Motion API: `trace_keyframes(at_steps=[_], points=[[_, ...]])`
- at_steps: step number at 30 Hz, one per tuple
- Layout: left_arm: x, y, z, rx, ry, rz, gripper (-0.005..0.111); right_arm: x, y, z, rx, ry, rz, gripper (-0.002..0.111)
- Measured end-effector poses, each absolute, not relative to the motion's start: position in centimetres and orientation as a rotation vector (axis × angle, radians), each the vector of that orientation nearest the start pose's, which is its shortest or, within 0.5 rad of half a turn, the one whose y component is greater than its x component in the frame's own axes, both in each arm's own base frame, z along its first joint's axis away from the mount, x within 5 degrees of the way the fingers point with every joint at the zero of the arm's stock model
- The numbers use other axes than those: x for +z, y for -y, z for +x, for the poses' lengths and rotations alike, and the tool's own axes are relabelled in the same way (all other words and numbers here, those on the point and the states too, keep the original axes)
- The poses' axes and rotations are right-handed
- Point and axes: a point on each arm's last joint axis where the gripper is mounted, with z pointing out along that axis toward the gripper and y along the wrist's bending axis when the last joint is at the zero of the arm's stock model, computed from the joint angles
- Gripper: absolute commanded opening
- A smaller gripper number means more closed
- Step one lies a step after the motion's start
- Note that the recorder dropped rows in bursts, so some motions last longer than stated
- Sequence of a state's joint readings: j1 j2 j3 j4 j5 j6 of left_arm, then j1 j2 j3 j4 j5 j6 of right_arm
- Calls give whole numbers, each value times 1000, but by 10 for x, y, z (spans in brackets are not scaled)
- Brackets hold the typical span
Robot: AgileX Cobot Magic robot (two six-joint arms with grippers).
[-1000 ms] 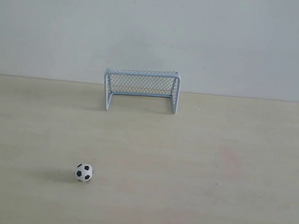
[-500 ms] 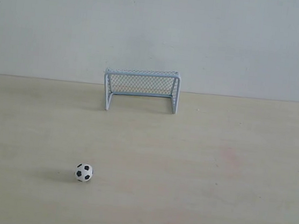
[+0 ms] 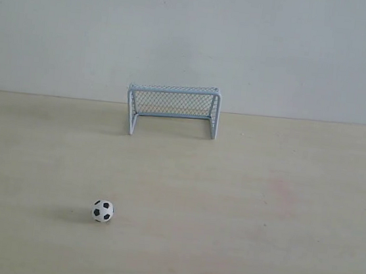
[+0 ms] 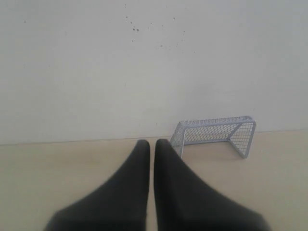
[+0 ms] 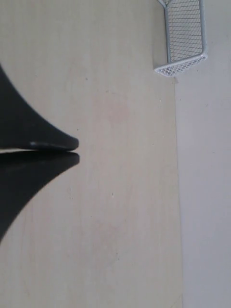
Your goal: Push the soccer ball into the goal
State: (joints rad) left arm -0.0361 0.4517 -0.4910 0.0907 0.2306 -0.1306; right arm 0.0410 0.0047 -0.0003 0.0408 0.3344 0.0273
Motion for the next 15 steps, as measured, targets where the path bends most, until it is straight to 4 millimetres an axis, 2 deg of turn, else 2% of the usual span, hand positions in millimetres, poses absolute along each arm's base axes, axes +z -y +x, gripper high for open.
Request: trace_keyframes(at_steps=[11, 15], points=[[330, 2, 100, -64, -1629, -30, 4, 183, -3, 54, 88, -1823, 13, 0], [332, 2, 111, 7, -1653, 38, 4, 183, -3, 54, 88, -1823, 13, 0]])
